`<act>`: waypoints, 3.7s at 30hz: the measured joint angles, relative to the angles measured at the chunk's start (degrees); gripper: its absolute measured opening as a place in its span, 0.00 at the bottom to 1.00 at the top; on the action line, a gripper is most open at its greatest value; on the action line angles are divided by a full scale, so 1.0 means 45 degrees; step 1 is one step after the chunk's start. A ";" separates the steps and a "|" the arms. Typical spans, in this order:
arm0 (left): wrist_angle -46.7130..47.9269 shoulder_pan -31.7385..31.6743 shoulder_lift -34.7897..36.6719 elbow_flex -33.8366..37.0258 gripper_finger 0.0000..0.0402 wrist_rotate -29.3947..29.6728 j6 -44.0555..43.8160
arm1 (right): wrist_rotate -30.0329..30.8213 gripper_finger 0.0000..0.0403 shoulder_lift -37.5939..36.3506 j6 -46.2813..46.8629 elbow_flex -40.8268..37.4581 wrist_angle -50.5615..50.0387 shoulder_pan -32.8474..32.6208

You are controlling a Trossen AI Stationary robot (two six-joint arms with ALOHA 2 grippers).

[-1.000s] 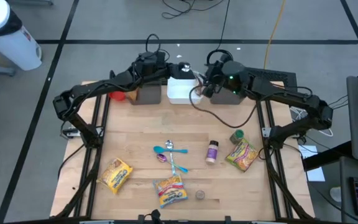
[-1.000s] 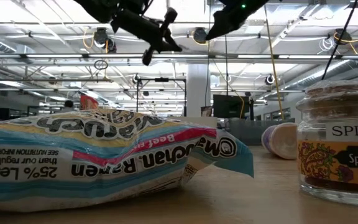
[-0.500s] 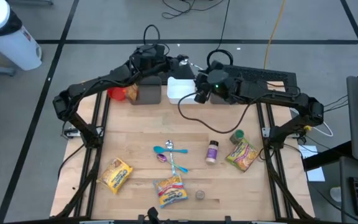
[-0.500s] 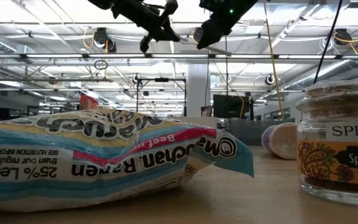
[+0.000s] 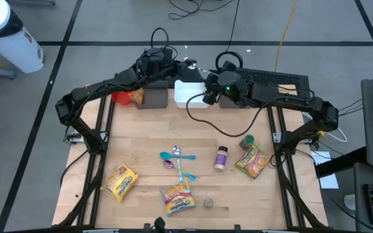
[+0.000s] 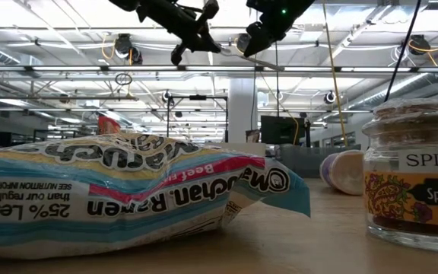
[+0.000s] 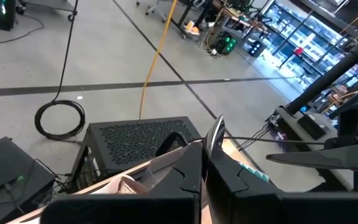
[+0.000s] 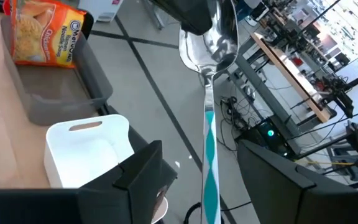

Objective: Pick & Place Food Item
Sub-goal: Put the top light blue spoon into the right black bin

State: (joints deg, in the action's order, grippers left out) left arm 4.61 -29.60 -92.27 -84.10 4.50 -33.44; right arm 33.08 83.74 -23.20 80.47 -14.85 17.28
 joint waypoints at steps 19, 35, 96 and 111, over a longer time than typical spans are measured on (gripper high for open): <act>-0.0113 0.0445 0.0000 0.0006 0.01 0.0017 -0.0285 | -0.0024 0.32 0.0006 0.0345 -0.0015 -0.0480 0.0437; -0.0055 0.0430 0.0000 0.0006 0.02 0.0051 -0.0294 | -0.0097 0.05 0.0006 0.0568 -0.0015 -0.0504 0.0384; -0.2294 -0.1901 0.0010 0.0020 0.49 -0.7973 0.1368 | -0.7351 0.05 -0.1476 0.1826 -0.6340 -0.0462 0.7594; -0.2240 -0.1901 0.0010 0.0020 0.49 -0.7568 0.1393 | -0.8070 0.05 -0.1253 -0.0626 -0.7752 0.1485 0.8699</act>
State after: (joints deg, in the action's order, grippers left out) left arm -5.48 -38.15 -92.23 -84.01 -29.55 -27.17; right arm -3.23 78.10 -26.02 45.58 -8.17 56.42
